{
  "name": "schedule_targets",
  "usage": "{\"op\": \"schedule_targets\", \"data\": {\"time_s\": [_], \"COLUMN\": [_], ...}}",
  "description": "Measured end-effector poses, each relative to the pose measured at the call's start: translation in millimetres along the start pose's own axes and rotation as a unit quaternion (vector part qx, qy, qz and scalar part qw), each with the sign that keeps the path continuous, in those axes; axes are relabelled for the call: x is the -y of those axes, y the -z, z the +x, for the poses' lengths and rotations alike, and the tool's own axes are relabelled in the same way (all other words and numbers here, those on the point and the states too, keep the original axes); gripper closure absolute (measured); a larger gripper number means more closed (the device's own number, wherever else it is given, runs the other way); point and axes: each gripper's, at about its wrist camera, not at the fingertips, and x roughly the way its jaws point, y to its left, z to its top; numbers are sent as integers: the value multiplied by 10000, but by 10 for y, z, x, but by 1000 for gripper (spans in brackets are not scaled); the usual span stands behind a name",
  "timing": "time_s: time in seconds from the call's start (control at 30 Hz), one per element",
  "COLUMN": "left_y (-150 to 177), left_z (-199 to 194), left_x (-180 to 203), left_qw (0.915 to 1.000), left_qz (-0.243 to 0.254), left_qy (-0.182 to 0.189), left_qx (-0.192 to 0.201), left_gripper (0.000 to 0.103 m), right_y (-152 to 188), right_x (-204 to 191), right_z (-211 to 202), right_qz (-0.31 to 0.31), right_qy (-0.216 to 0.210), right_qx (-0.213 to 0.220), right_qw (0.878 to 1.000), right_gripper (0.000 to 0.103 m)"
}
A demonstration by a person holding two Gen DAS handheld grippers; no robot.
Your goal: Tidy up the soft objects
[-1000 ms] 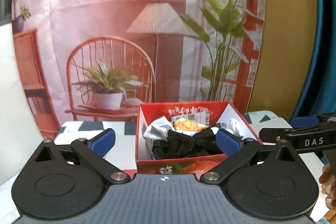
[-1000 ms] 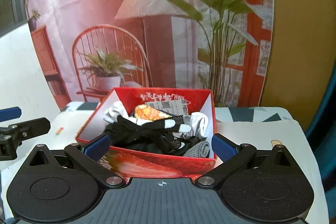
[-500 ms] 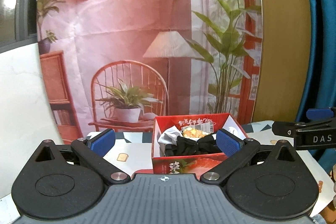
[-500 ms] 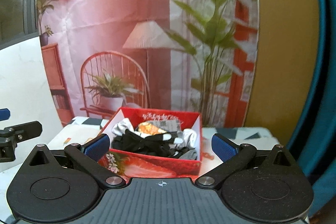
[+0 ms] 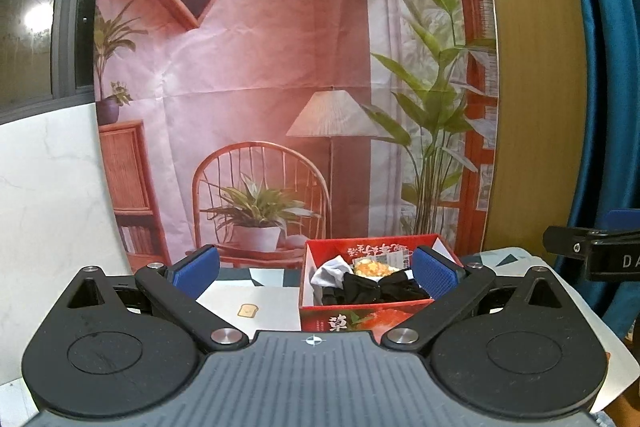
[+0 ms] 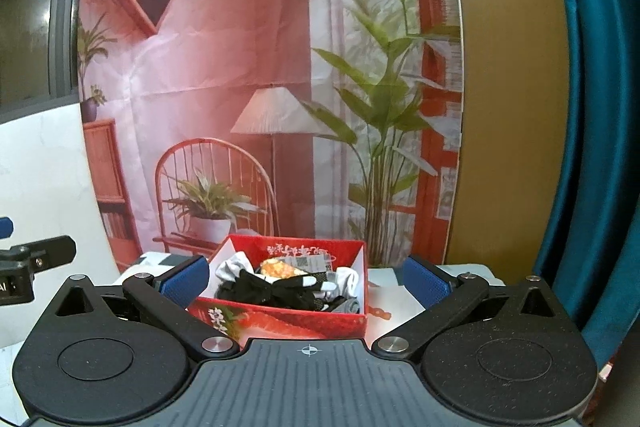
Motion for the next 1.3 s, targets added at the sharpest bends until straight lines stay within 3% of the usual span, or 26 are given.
{"op": "schedule_targets", "data": {"time_s": [1.3], "left_y": [27], "left_z": [-34], "left_x": [-72], "left_qw": [9998], "left_qz": [-158], "left_qy": [139], "left_qx": [-44], "left_gripper": [0], "right_y": [55], "right_x": [45], "right_z": [-53], "right_qz": [69], "right_qy": [59], "right_qx": [74], "right_qw": [9999], "right_gripper": [0]}}
